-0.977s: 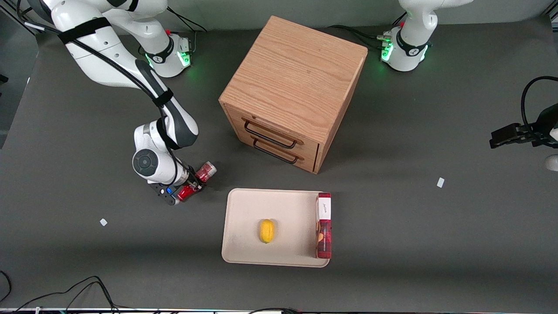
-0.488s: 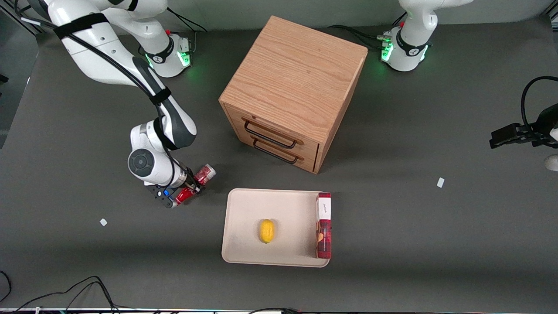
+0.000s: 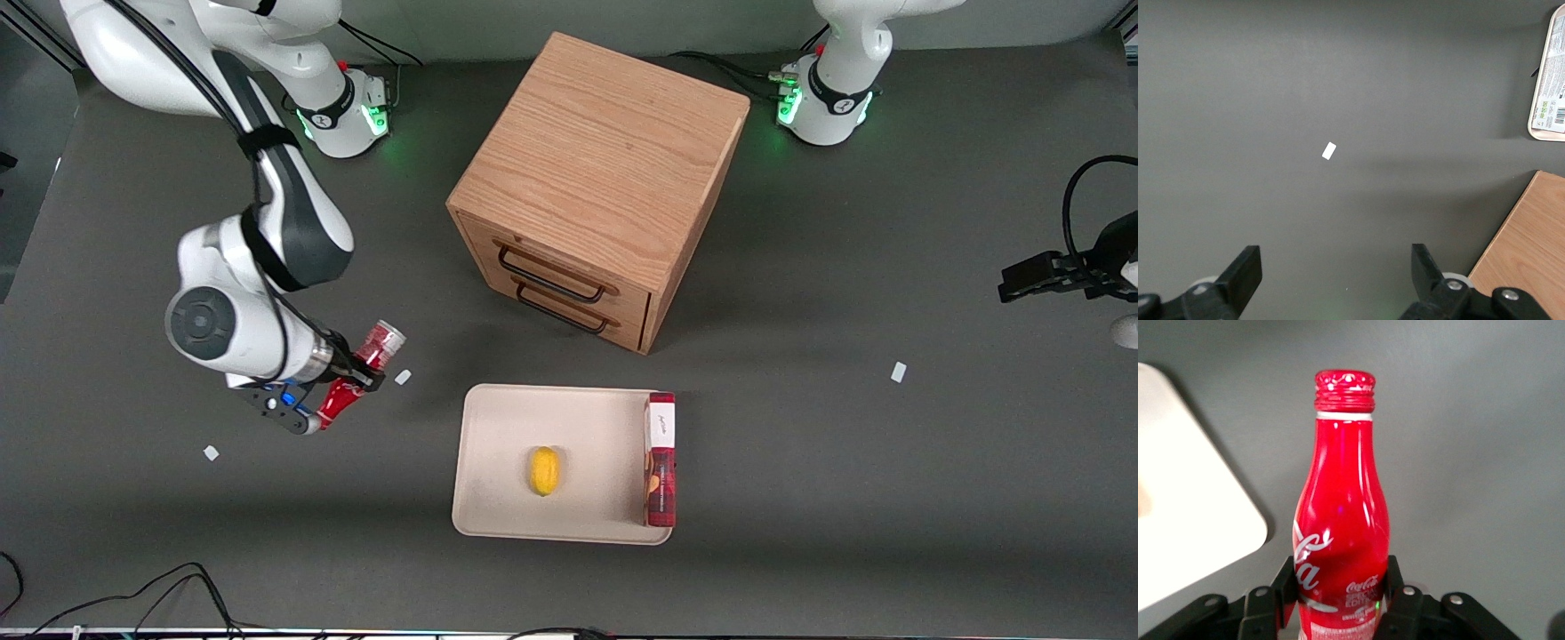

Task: Place coke bottle on tray
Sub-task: 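Lift the bottle with the right gripper and swing it toward the tray, then lower the held bottle onto the tray beside the lemon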

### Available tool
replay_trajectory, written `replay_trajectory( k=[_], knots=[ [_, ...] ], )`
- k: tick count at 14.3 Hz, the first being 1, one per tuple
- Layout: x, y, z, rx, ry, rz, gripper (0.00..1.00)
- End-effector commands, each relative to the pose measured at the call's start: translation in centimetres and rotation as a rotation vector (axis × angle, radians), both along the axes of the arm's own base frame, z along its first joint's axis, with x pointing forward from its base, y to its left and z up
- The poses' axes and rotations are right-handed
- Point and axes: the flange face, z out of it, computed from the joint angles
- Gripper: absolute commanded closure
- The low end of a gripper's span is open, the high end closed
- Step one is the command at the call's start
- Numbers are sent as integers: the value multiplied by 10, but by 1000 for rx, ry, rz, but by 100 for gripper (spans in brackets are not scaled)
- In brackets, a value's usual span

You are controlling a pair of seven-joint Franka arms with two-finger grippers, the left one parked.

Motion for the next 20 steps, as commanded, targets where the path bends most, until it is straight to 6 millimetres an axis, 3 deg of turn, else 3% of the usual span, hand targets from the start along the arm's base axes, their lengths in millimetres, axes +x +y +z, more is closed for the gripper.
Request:
replay_trajectory(
  k=[1,2,4,6,8,11,14,17,20],
  knots=[
    [15,9,60,-6,-27,131,88],
    [18,12,75,-43,-42,184,88],
    [13,54,104,-92,-97,349,88],
    [18,78,112,-91,-134,435,88],
    [34,94,103,-65,-165,529,86],
    [60,115,71,-17,-269,643,79],
    [79,126,18,5,-317,688,75],
    [88,133,-42,21,-315,677,75],
    [91,139,-78,52,-323,666,75]
  ],
)
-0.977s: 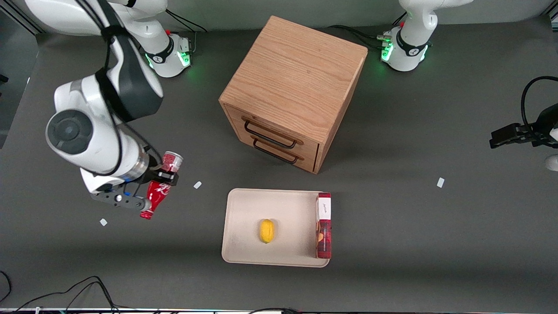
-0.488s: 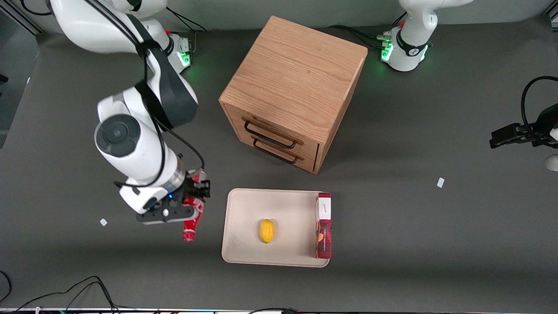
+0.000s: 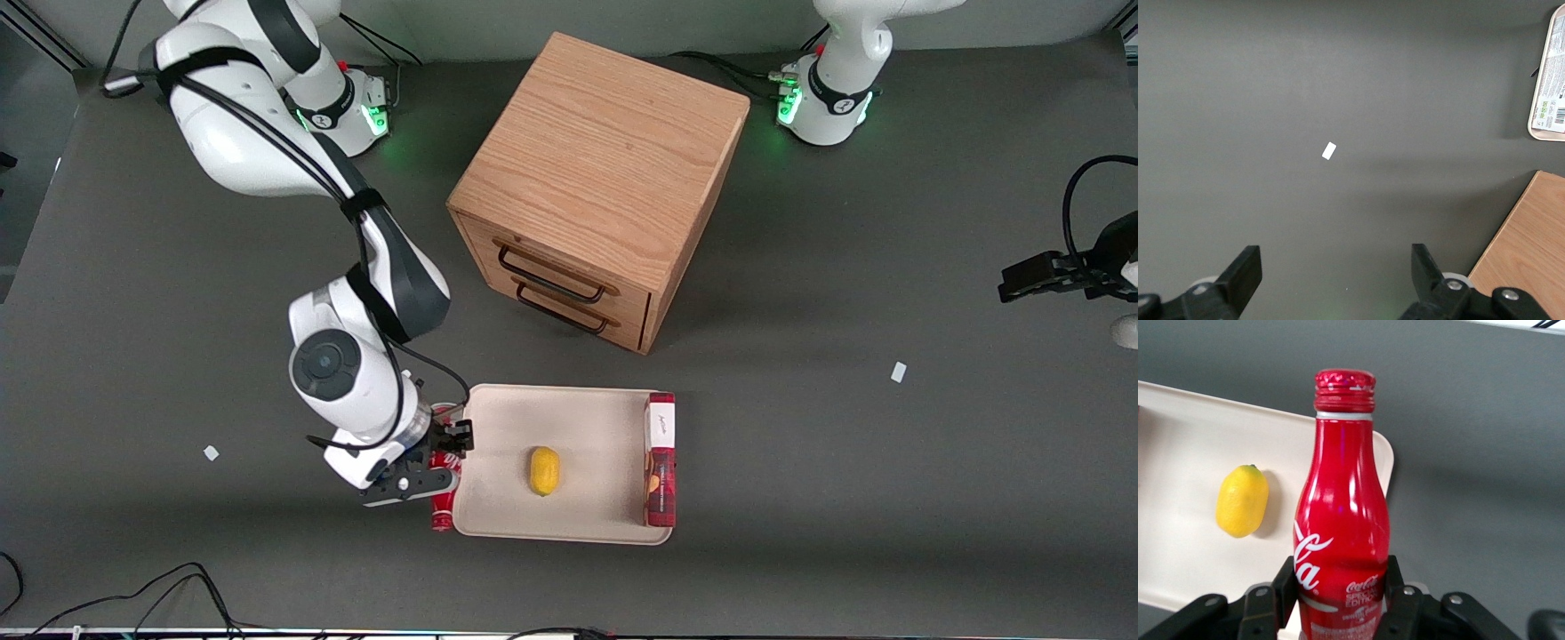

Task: Place coke bottle on tray
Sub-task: 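Lower the held bottle onto the tray beside the lemon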

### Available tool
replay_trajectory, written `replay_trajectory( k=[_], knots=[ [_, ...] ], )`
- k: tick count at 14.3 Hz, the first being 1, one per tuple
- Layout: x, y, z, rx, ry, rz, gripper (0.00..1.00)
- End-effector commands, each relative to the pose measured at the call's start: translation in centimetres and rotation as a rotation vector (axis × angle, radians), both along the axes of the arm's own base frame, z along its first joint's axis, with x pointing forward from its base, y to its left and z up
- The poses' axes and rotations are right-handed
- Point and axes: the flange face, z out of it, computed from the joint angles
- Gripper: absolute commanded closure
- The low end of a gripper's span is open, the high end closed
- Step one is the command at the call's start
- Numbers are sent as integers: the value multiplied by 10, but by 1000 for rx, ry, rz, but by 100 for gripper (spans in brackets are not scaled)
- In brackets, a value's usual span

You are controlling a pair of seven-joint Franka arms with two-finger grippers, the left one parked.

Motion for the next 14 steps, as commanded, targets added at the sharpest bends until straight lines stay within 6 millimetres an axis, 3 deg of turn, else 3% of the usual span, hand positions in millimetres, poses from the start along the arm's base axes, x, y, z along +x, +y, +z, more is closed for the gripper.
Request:
replay_trajectory(
  k=[1,5,9,11,12,14],
  knots=[
    [8,9,-12,41,-19,-1,75],
    [6,22,-50,64,-32,-5,75],
    [3,29,-92,82,-25,-45,67],
    [1,29,-105,85,-25,-57,51],
    [0,29,-107,92,-36,-58,38],
    [-1,27,-118,94,-42,-57,29]
  ],
)
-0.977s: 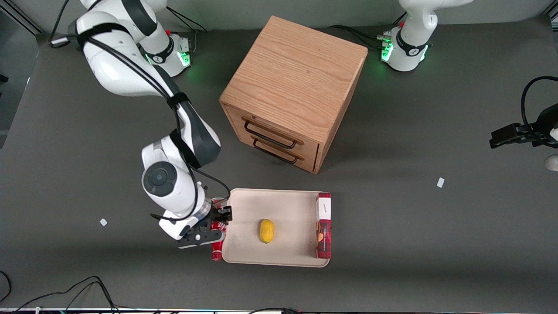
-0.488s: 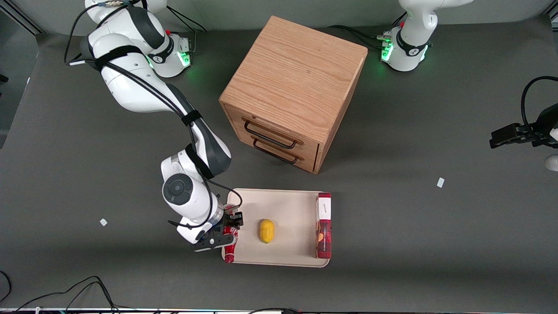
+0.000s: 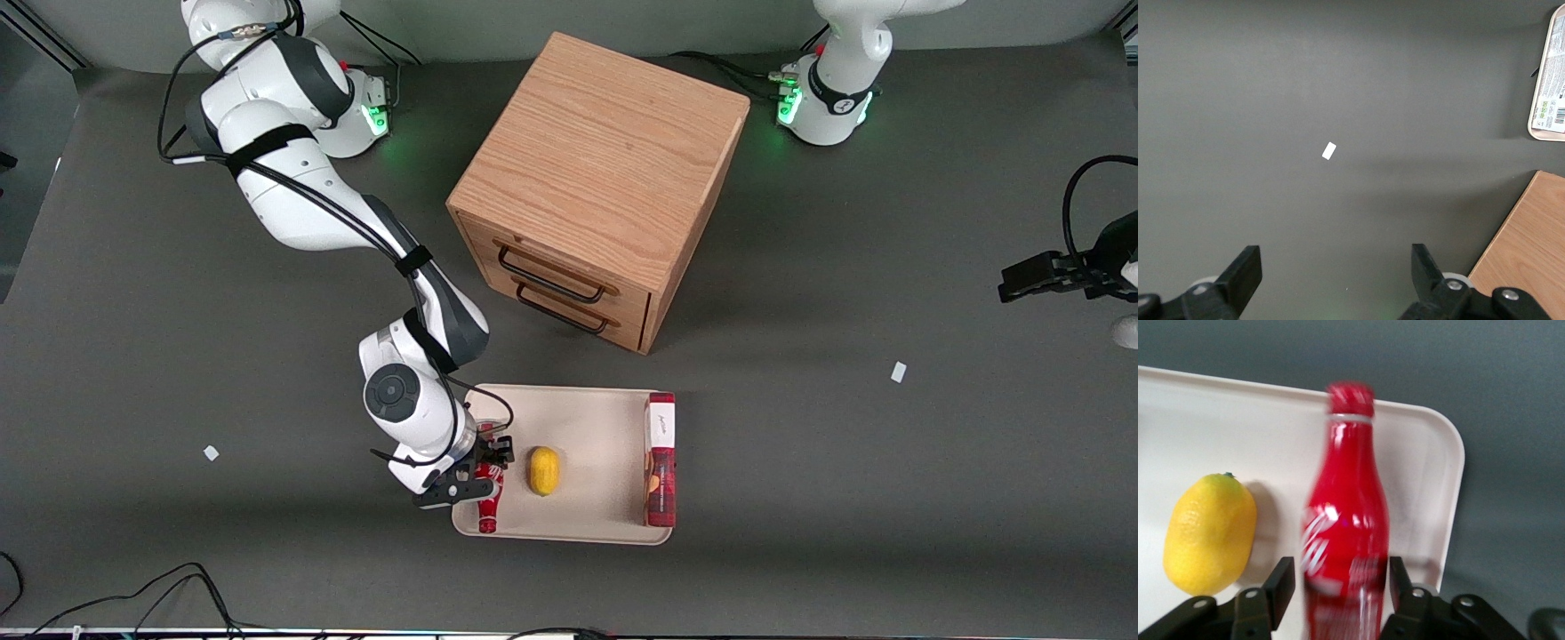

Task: Place coke bottle on tray
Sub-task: 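Lower the held bottle onto the tray beside the lemon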

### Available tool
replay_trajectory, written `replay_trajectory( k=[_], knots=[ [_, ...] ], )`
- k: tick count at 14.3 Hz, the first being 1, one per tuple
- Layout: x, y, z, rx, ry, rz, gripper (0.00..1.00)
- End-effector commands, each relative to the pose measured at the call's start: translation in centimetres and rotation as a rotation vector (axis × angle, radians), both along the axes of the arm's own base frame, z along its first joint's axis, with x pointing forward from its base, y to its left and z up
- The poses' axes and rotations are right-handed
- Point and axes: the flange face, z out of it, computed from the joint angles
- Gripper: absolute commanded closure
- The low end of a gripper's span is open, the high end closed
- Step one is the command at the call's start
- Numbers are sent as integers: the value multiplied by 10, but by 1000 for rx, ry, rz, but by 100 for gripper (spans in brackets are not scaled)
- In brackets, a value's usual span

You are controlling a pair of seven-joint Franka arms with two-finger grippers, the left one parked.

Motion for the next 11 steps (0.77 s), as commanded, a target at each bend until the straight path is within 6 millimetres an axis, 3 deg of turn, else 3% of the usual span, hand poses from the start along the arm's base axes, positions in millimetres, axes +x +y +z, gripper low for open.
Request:
replay_trajectory(
  k=[1,5,7,11],
  knots=[
    [2,2,-8,23,-22,-23,28],
    [2,2,-7,26,-27,-25,19],
    [3,0,-7,24,-28,-27,2],
    [6,1,28,29,-56,-34,0]
  ],
)
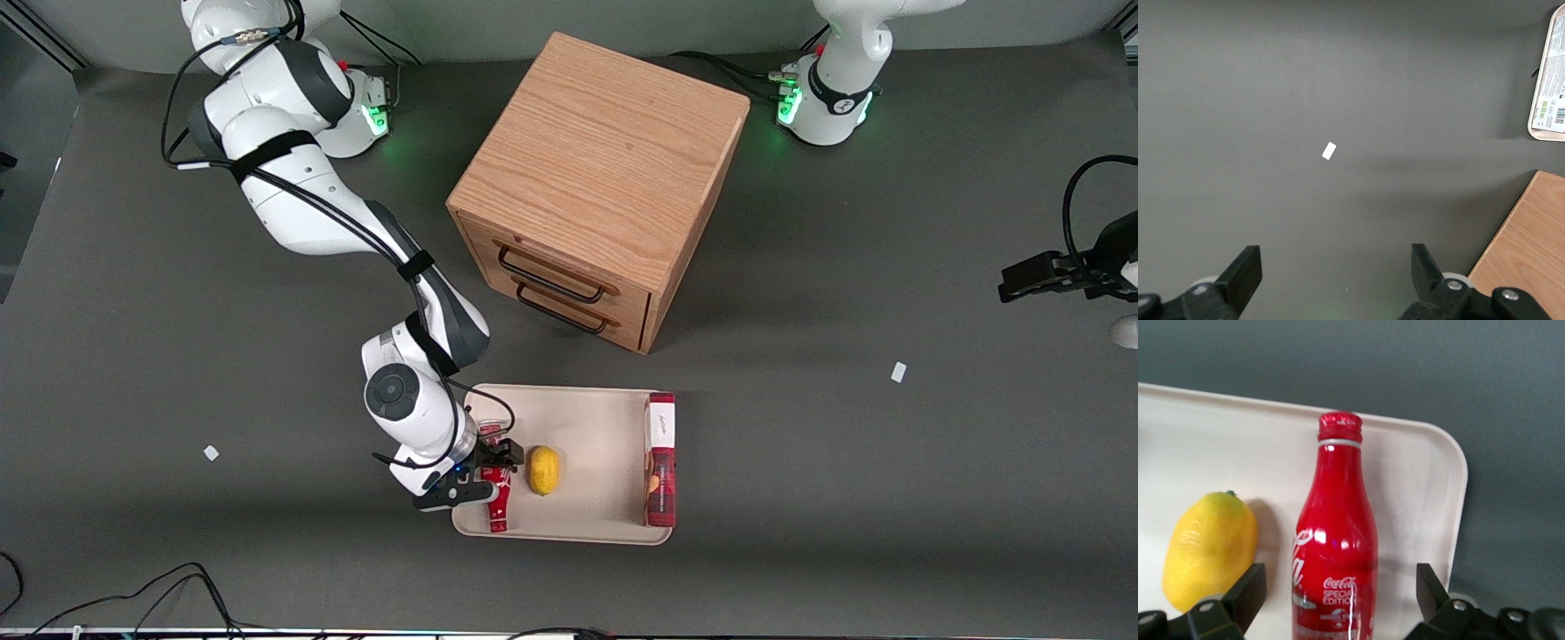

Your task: Place coke bottle on tray

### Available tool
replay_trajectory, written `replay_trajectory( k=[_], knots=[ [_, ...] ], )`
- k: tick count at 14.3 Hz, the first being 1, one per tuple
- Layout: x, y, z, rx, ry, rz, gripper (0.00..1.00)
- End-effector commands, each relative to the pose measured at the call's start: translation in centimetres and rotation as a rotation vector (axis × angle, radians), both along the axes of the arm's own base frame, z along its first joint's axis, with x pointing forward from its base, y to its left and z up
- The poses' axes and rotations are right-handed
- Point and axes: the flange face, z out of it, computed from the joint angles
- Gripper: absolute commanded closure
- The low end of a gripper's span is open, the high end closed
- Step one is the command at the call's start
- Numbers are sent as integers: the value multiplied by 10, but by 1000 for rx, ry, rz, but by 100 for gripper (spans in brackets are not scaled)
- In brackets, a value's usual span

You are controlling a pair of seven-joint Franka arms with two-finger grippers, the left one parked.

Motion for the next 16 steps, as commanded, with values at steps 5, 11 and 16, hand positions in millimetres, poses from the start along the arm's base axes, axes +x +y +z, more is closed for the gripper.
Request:
replay_trajectory(
  k=[5,11,16],
  knots=[
    [-10,-60,115,-39,21,-71,0],
    [-63,-172,236,-126,75,-152,0],
    [-135,-257,310,-61,169,-134,0]
  ],
)
